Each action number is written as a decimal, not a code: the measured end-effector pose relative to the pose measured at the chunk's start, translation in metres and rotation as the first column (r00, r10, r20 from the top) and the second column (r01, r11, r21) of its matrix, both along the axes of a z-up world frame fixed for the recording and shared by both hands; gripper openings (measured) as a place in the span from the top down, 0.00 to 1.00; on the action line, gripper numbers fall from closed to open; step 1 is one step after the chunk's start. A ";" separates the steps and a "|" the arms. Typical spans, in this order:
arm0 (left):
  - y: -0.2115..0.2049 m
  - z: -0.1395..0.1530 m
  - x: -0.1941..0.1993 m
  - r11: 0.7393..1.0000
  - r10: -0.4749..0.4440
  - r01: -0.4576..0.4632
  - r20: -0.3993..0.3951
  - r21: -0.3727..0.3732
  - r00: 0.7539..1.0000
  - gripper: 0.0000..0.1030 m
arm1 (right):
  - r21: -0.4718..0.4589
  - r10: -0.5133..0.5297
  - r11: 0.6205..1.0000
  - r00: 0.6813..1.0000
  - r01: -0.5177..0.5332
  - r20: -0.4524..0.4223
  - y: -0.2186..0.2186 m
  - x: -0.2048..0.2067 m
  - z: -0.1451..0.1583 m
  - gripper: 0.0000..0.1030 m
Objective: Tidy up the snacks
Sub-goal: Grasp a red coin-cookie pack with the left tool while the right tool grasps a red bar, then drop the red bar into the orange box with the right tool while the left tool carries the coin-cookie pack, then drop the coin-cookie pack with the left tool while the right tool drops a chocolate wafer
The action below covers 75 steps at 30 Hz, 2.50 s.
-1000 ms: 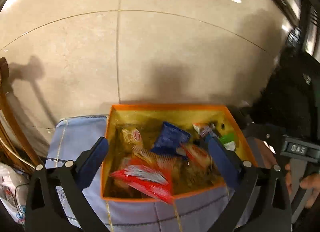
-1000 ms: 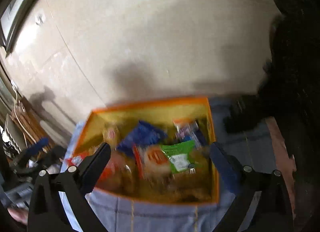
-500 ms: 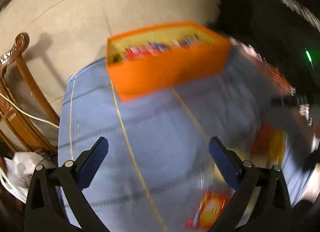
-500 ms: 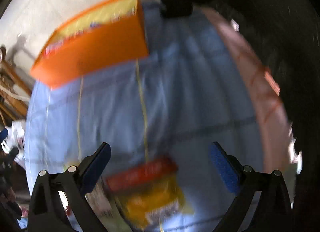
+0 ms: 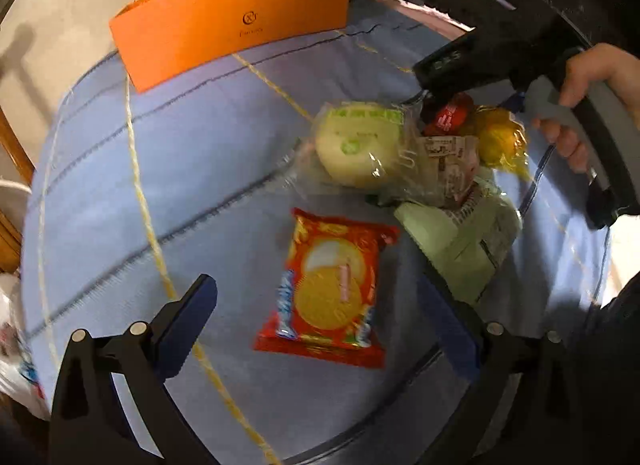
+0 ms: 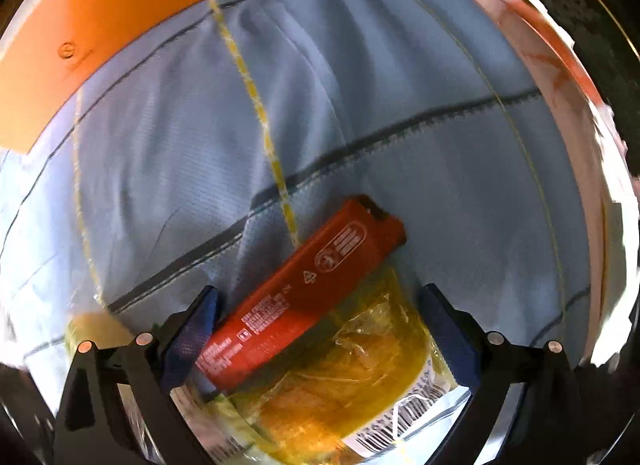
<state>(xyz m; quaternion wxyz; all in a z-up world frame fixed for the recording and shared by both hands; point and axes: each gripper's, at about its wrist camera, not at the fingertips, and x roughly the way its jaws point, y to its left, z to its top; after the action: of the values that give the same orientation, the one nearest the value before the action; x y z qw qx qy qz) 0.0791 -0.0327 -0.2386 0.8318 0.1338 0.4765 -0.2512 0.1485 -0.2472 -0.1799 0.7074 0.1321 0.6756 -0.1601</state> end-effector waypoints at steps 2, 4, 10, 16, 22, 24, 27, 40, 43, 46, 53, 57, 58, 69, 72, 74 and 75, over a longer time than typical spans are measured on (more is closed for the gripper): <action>-0.005 -0.013 -0.004 0.999 -0.012 0.013 -0.037 0.029 0.999 0.13 | -0.014 -0.028 0.999 0.999 0.029 0.046 0.003 -0.004 0.003 0.04; -0.011 -0.013 -0.016 0.998 -0.052 0.051 0.009 0.036 0.999 0.44 | -0.042 -0.011 0.999 0.993 0.016 0.114 0.009 -0.012 0.012 0.30; 0.001 -0.003 -0.005 0.999 -0.009 0.003 -0.116 -0.050 0.993 0.60 | 0.126 -0.021 0.992 0.981 -0.004 0.194 0.019 -0.021 0.024 0.75; 0.021 0.001 0.002 0.988 0.041 -0.068 -0.193 -0.140 0.980 0.60 | 0.151 -0.010 0.988 0.961 -0.033 0.277 0.013 -0.026 0.051 0.77; 0.033 0.029 0.005 0.956 0.090 -0.122 -0.126 -0.266 0.988 0.60 | 0.180 -0.014 0.982 0.928 -0.057 0.373 0.007 -0.026 0.098 0.77; 0.034 0.045 0.008 0.939 0.117 -0.147 -0.114 -0.310 0.987 0.60 | 0.181 -0.007 0.981 0.915 -0.072 0.403 0.006 -0.028 0.116 0.77; 0.035 0.071 0.017 0.932 0.143 -0.156 -0.062 -0.326 0.988 0.60 | 0.174 0.006 0.980 0.892 -0.095 0.452 -0.001 -0.033 0.141 0.77; 0.032 0.184 0.173 0.878 0.465 -0.430 0.163 -0.210 0.870 0.60 | 0.041 0.188 0.960 0.744 -0.278 0.641 -0.001 0.101 0.231 0.76; 0.031 0.198 0.212 0.877 0.471 -0.432 0.200 -0.211 0.859 0.60 | -0.023 0.272 0.941 0.719 -0.337 0.640 0.006 0.140 0.238 0.76; 0.025 0.195 0.233 0.879 0.476 -0.455 0.203 -0.143 0.856 0.60 | 0.008 0.281 0.932 0.739 -0.362 0.612 0.004 0.163 0.224 0.77; 0.025 0.183 0.230 0.901 0.426 -0.395 0.192 -0.181 0.884 0.60 | -0.029 0.296 0.943 0.800 -0.331 0.522 0.004 0.101 0.145 0.03; 0.030 0.178 0.231 0.894 0.438 -0.408 0.174 -0.185 0.882 0.60 | 0.003 0.366 0.917 0.844 -0.399 0.392 0.026 0.082 0.081 0.04; 0.032 0.178 0.230 0.889 0.448 -0.417 0.174 -0.190 0.877 0.60 | 0.075 0.274 0.947 0.909 -0.311 0.315 0.025 0.087 0.064 0.04; 0.045 0.174 0.216 0.875 0.456 -0.417 0.127 -0.247 0.881 0.60 | -0.121 0.077 0.992 0.955 -0.043 0.288 0.079 0.124 0.013 0.09; 0.047 0.174 0.211 0.886 0.441 -0.405 0.141 -0.224 0.886 0.60 | -0.107 0.143 0.988 0.931 -0.113 0.335 0.074 0.116 0.025 0.75; 0.049 0.173 0.209 0.887 0.442 -0.408 0.143 -0.216 0.886 0.60 | -0.028 0.155 0.987 0.927 -0.155 0.341 0.062 0.108 0.028 0.78; 0.050 0.172 0.208 0.886 0.444 -0.411 0.135 -0.215 0.886 0.60 | -0.005 0.155 0.987 0.925 -0.163 0.347 0.055 0.101 0.029 0.78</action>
<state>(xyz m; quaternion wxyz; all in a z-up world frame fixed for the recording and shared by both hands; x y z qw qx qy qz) 0.2873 0.0175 -0.0663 0.9150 -0.0286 0.3922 -0.0900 0.2499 -0.1924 -0.1509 0.8241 0.1112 0.5512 -0.0684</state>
